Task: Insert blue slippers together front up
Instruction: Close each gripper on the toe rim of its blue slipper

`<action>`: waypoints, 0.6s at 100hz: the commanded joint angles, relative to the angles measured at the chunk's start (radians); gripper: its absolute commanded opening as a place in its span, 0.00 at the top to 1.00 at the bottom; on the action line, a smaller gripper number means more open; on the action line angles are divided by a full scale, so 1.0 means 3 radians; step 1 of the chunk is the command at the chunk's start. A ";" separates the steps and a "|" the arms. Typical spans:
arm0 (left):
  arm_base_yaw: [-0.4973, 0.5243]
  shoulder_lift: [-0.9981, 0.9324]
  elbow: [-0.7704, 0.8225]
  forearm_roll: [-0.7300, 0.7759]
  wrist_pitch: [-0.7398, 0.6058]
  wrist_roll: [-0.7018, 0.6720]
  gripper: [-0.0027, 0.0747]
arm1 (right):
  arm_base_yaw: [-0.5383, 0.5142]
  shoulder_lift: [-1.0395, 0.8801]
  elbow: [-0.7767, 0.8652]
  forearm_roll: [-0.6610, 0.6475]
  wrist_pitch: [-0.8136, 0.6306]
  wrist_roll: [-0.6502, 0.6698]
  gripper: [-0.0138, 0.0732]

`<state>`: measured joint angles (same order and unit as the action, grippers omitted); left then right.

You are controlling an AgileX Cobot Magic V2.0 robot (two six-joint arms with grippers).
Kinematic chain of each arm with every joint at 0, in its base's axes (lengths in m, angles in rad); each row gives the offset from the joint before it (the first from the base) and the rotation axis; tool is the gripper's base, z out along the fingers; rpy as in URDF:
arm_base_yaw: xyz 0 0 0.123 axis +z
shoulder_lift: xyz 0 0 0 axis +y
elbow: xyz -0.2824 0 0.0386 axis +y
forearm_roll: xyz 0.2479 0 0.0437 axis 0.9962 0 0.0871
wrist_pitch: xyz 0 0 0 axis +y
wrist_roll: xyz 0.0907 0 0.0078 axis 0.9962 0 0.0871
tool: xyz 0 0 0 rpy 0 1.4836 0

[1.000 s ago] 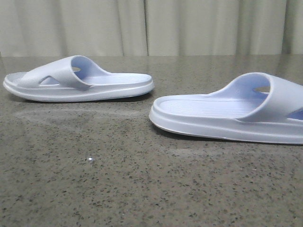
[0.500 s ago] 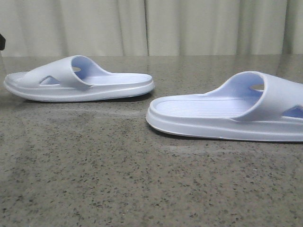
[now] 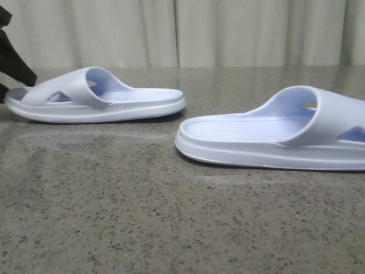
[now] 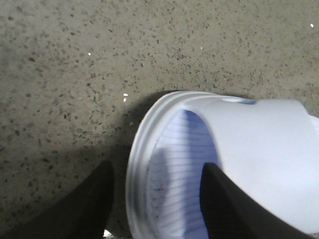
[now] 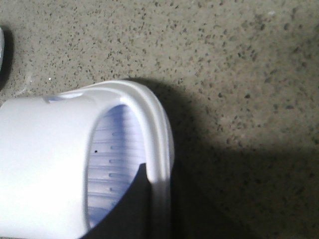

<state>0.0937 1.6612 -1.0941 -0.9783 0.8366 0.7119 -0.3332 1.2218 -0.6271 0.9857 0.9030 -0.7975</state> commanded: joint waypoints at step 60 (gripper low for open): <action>0.0055 -0.0023 -0.0129 -0.0320 0.0284 0.0112 0.95 | -0.0016 -0.0041 -0.0109 0.0114 0.0043 -0.0065 0.96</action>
<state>0.0961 1.7035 -1.1041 -1.0312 0.8918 0.7363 -0.3332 1.2218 -0.6271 0.9879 0.9047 -0.8003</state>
